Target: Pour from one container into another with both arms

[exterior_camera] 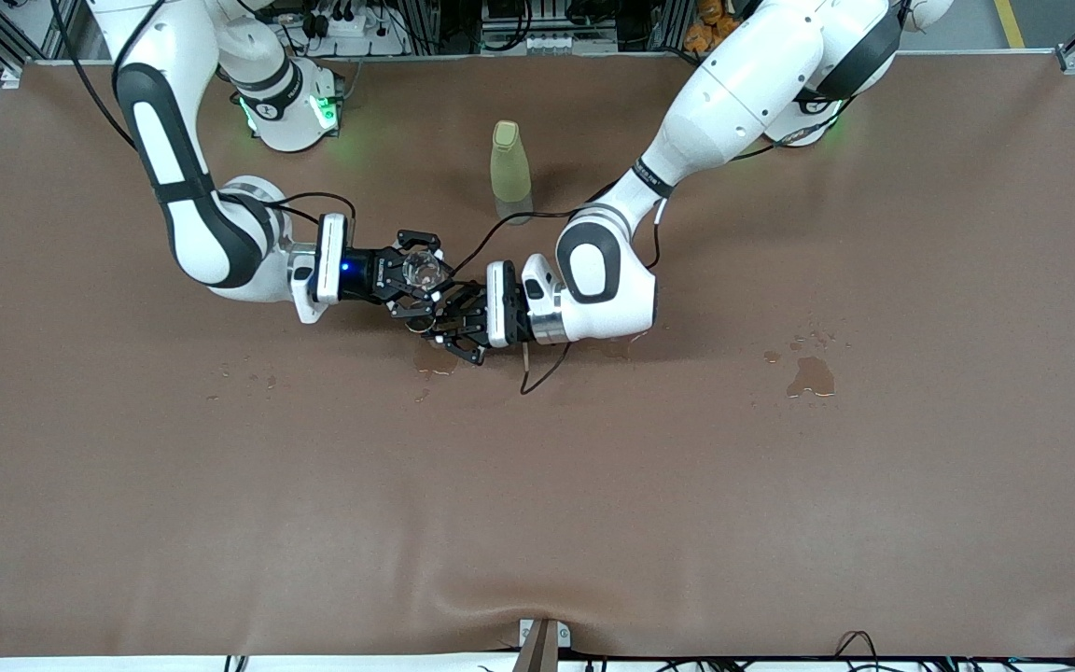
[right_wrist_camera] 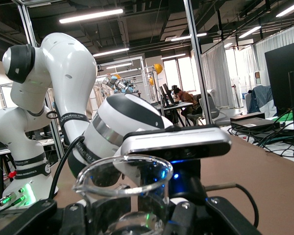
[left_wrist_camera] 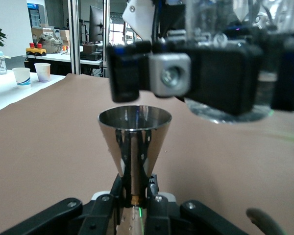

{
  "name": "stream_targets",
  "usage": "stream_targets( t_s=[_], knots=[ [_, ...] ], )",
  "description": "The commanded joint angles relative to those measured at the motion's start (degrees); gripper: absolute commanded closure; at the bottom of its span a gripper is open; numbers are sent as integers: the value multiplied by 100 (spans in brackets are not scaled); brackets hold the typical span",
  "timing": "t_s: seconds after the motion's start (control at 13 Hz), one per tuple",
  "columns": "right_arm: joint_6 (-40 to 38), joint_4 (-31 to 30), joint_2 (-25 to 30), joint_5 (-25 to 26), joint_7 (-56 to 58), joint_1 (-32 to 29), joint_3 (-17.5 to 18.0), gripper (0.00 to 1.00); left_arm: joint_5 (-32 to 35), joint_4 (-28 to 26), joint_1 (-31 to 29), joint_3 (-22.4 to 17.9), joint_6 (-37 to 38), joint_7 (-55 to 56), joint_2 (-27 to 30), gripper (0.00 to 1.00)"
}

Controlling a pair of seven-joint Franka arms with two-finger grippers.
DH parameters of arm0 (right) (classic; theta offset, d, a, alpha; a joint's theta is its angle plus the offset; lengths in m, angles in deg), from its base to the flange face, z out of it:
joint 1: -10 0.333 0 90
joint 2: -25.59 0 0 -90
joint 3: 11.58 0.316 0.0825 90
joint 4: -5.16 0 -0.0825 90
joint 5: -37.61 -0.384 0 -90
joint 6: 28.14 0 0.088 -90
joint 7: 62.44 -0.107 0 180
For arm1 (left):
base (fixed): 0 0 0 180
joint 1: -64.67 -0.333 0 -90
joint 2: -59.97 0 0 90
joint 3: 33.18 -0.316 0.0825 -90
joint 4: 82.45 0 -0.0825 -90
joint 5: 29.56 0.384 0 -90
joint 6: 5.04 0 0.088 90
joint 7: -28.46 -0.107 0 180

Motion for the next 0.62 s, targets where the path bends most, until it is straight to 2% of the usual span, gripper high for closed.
stream_targets(
  t_s=[0.0,0.54],
  knots=[
    [-39,-129,98,-177,50,29,8,100,-150,46,100,-74,-97,-66,30,100],
    [-83,-164,291,-177,-1451,20,8,100,-168,37,74,-74,-97,-225,39,100]
  ],
)
